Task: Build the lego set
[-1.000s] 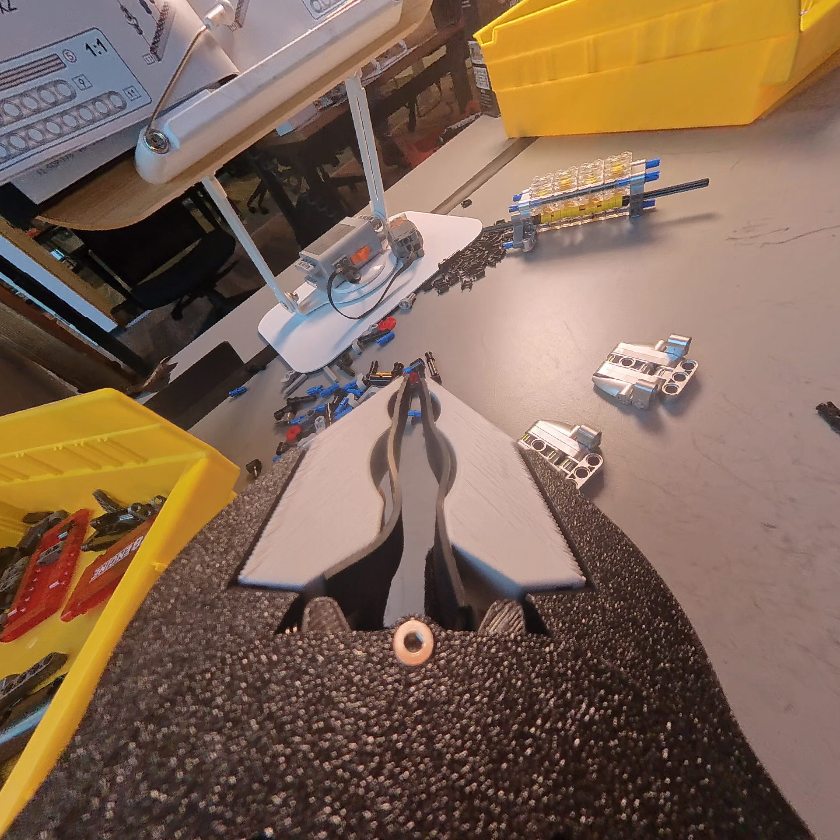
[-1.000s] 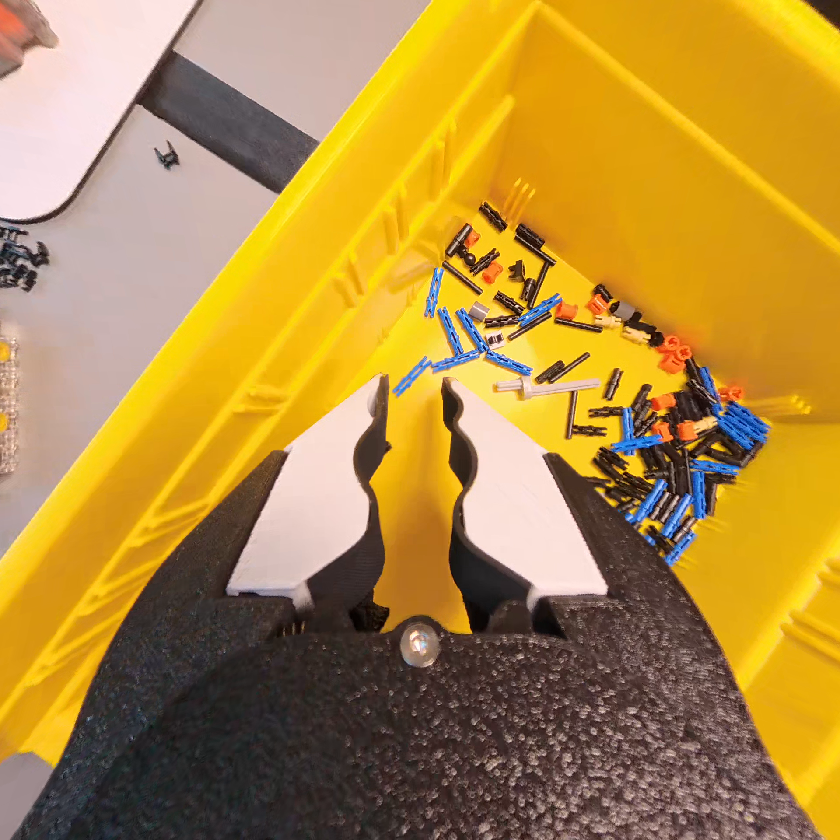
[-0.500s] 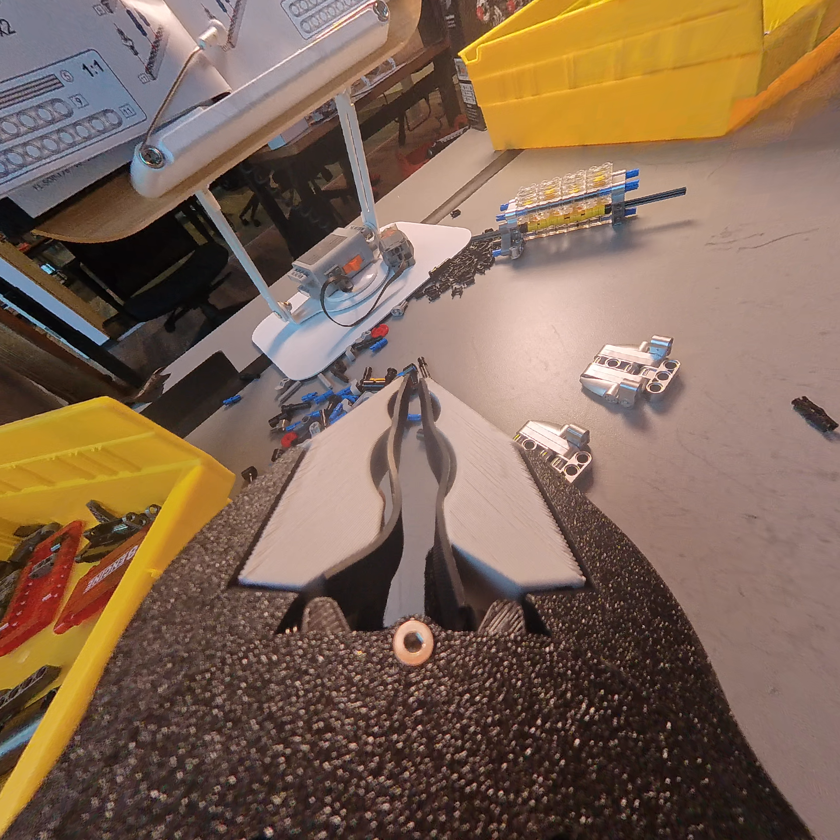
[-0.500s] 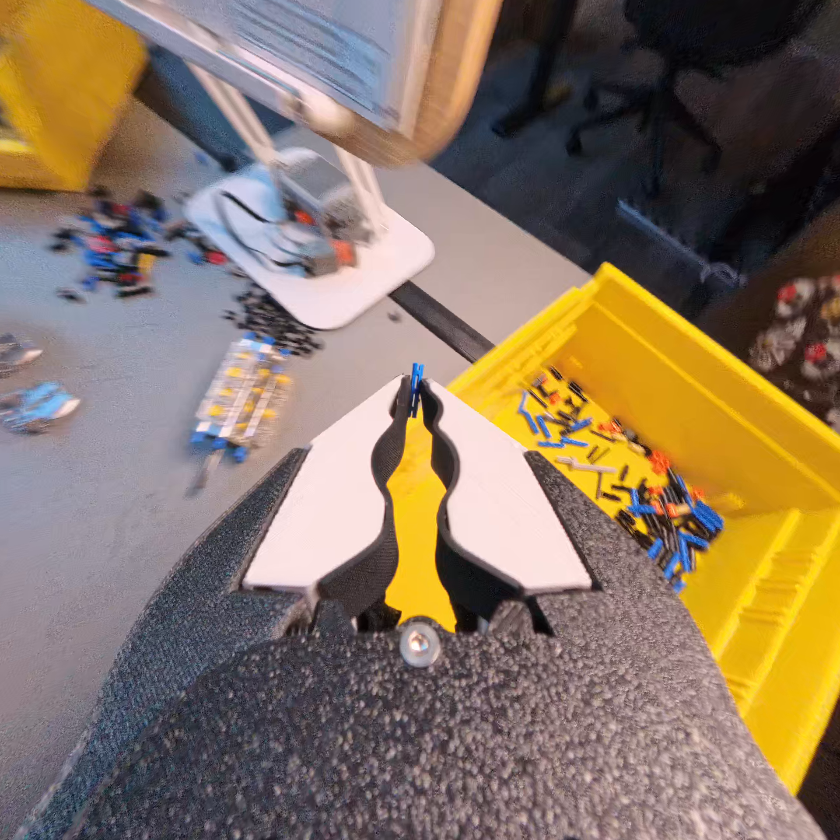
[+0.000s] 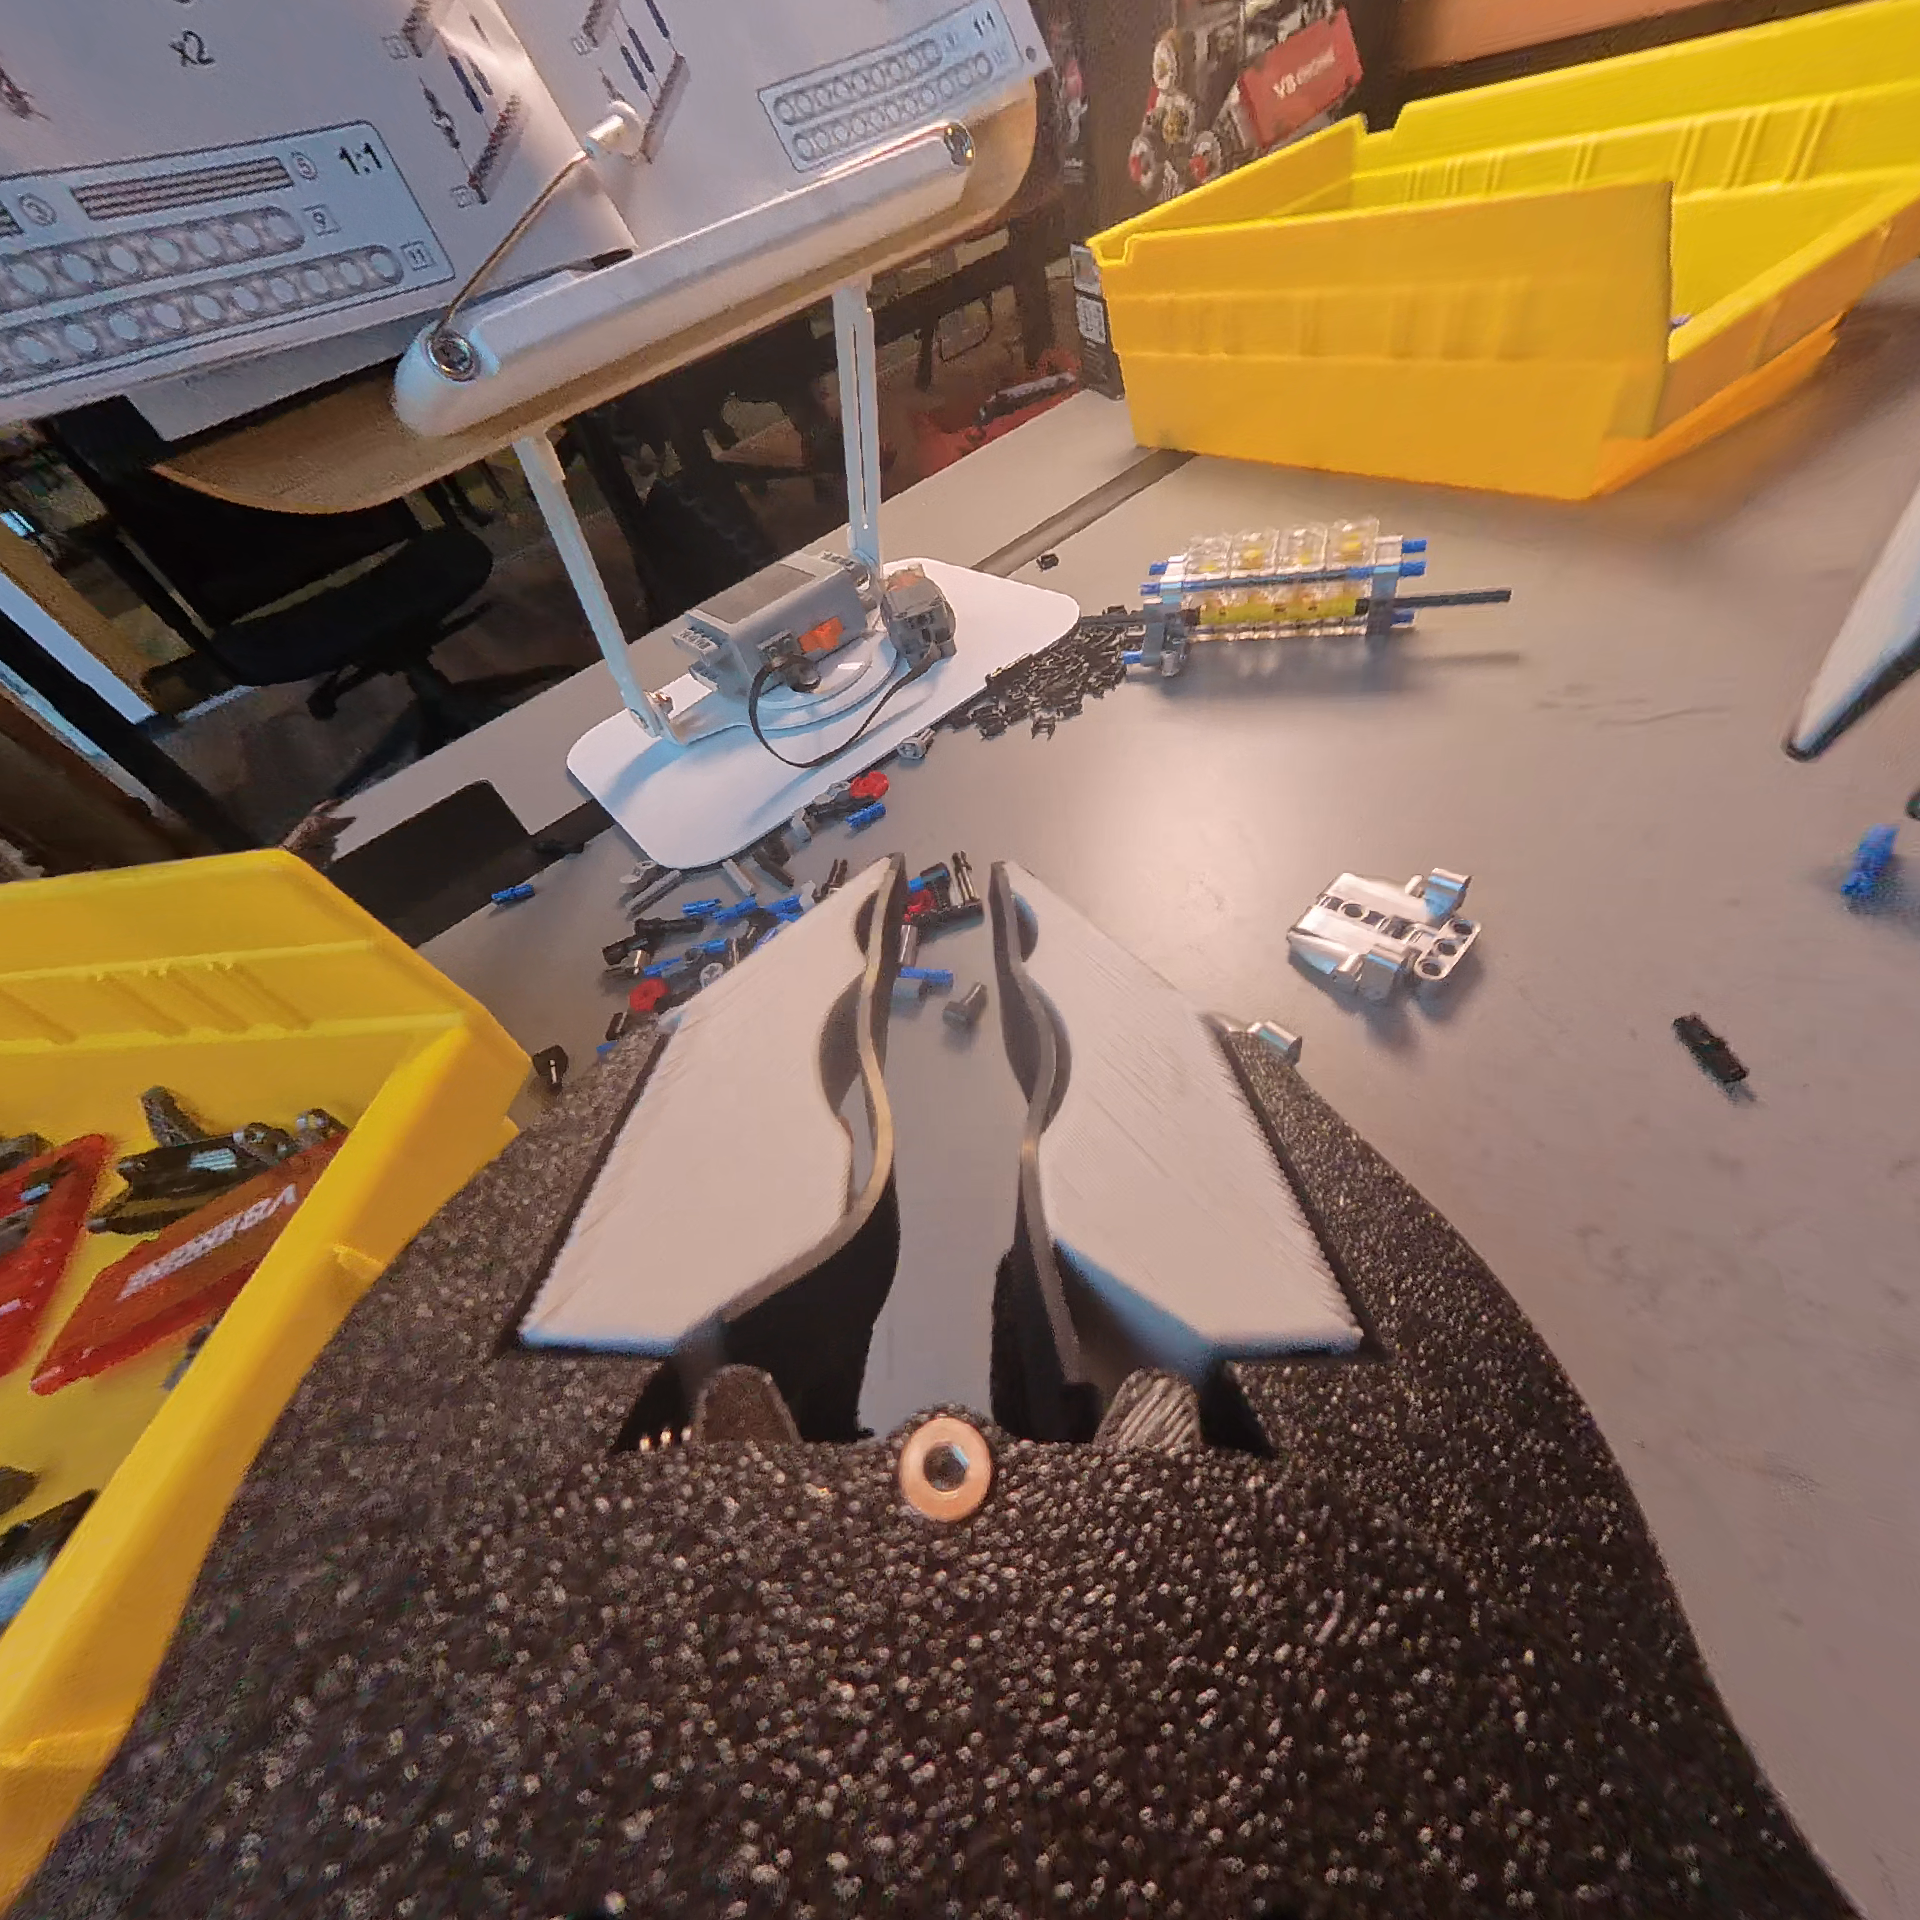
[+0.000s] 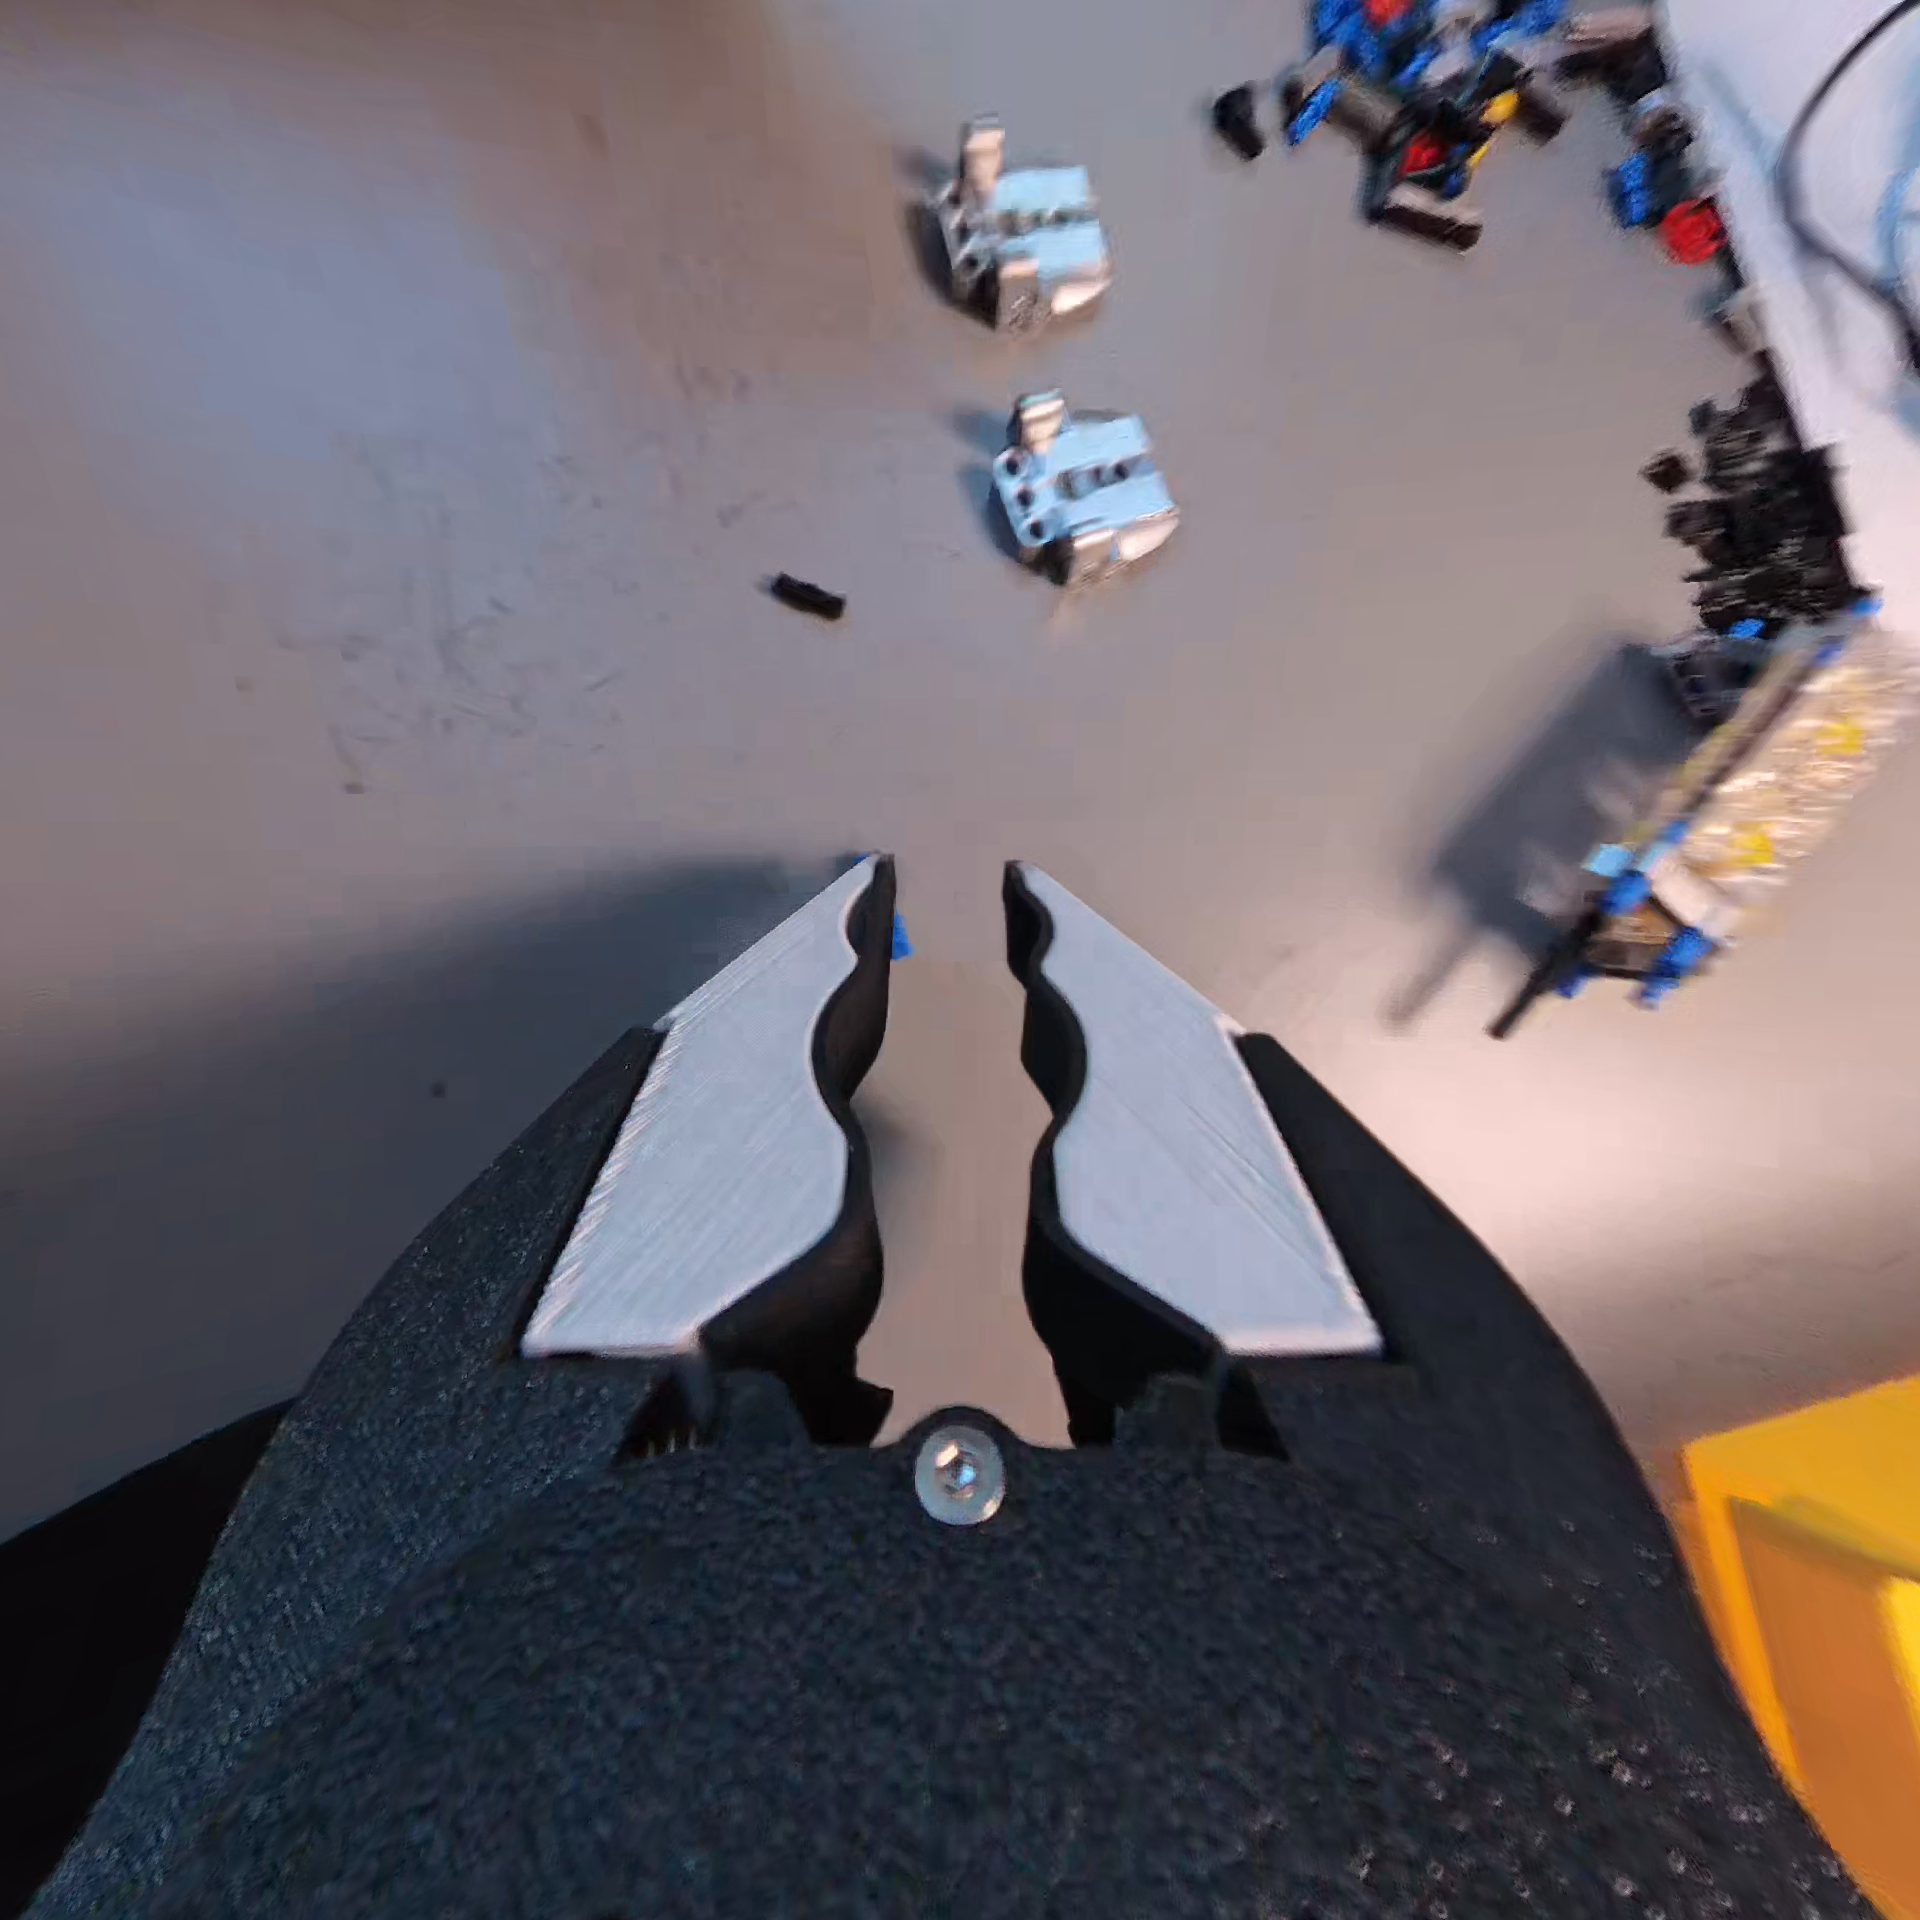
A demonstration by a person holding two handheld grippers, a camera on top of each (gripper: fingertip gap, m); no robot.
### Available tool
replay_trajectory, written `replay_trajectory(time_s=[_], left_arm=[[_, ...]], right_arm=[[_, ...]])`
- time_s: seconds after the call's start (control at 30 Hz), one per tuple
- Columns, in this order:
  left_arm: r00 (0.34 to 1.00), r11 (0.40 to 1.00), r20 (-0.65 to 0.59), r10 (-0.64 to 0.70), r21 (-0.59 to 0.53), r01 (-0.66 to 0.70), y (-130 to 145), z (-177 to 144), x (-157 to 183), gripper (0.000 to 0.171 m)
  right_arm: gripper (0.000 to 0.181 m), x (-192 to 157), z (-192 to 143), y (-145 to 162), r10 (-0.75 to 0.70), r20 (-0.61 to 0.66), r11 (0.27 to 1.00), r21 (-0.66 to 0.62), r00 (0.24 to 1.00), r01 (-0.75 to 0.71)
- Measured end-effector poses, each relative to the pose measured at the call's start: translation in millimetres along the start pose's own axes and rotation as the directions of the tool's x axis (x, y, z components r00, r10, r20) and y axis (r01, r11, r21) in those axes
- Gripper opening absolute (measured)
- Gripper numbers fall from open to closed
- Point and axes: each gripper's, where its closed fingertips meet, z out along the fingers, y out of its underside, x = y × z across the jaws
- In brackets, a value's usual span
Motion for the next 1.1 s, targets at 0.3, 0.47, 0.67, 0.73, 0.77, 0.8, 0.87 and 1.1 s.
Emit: replay_trajectory(time_s=[0.3, 0.47, 0.67, 0.73, 0.77, 0.8, 0.87, 1.1], left_arm=[[0.954, 0.952, -0.076, -0.289, 0.083, 0.295, -18.5, -24.8, -7.4, 0.051], [0.956, 0.953, -0.060, -0.287, 0.080, 0.291, -15.9, -28.9, -10.4, 0.054], [0.954, 0.954, -0.063, -0.292, 0.050, 0.295, -6.5, -25.9, -11.3, 0.053], [0.956, 0.956, -0.064, -0.287, 0.048, 0.290, -6.2, -25.6, -10.9, 0.052], [0.957, 0.957, -0.063, -0.284, 0.049, 0.287, -6.3, -25.6, -11.1, 0.052], [0.957, 0.957, -0.062, -0.282, 0.050, 0.286, -6.4, -25.7, -11.5, 0.051], [0.957, 0.957, -0.063, -0.283, 0.050, 0.286, -6.3, -25.6, -11.9, 0.050], [0.961, 0.961, -0.060, -0.268, 0.048, 0.271, -7.0, -26.7, -11.1, 0.049]], right_arm=[[0.026, 287.5, -140.3, 28.7, 0.528, -0.433, 0.849, 0.257, 0.731, -0.461], [0.032, 344.8, -75.3, 110.6, 0.630, -0.483, 0.729, 0.098, 0.608, -0.677], [0.022, 357.9, -38.2, 135.6, 0.659, -0.514, 0.654, 0.032, 0.549, -0.756], [0.013, 362.3, -39.3, 139.6, 0.657, -0.530, 0.647, 0.032, 0.536, -0.762], [0.006, 364.3, -40.7, 141.9, 0.650, -0.540, 0.651, 0.031, 0.535, -0.759], [0.005, 364.6, -40.9, 142.6, 0.650, -0.535, 0.653, 0.030, 0.540, -0.757], [0.005, 364.4, -41.0, 142.6, 0.662, -0.513, 0.652, 0.033, 0.547, -0.758], [0.005, 344.4, -79.9, 83.2, 0.594, -0.431, 0.797, 0.203, 0.679, -0.569]])
